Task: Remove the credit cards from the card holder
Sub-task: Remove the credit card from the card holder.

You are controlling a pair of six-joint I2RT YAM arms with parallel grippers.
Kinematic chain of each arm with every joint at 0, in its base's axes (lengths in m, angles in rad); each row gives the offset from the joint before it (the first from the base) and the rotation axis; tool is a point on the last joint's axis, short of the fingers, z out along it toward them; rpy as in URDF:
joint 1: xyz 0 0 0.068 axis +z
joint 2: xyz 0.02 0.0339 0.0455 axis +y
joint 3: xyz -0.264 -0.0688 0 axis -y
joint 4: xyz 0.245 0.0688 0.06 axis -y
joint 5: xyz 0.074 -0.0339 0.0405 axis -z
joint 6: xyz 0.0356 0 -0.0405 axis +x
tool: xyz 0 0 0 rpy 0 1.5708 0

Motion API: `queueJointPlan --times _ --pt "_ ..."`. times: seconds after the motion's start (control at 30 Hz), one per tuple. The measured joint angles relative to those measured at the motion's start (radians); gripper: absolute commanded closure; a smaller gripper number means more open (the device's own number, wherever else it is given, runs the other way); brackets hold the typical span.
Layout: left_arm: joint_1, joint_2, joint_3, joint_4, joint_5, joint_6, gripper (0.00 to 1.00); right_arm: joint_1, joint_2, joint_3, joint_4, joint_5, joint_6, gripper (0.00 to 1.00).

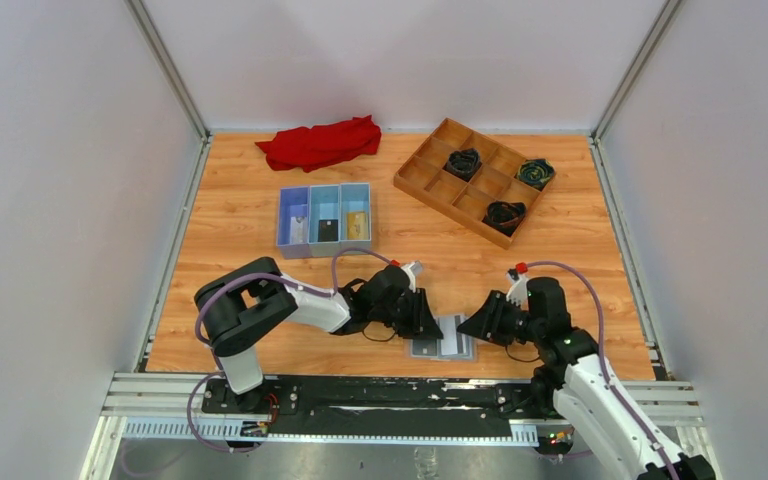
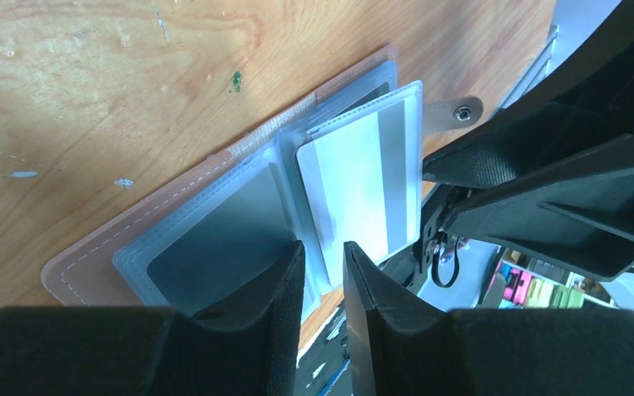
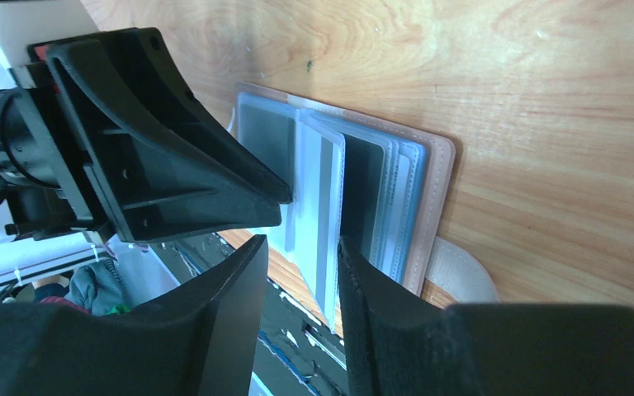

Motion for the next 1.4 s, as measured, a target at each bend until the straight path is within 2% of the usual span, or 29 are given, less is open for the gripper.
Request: queueJointPlan --times 0.47,0.77,1.13,1.4 --pt "0.0 0.0 -0.004 0.003 -0.001 0.0 0.71 0.014 -0.003 0.0 -0.002 0.012 0.012 0.6" --pt "0.0 0.0 -0.005 0.004 -0.001 0.0 0.71 0.02 -0.129 0.0 -0.058 0.085 0.02 0.6" --pt "0.0 0.0 -0.005 0.004 -0.001 0.0 0.71 0.049 0.021 -0.006 -0.002 0.047 0.023 0.6" --pt "0.0 0.0 -0.005 0.004 -0.001 0.0 0.72 0.064 0.043 -0.01 0.026 0.043 0.023 0.6"
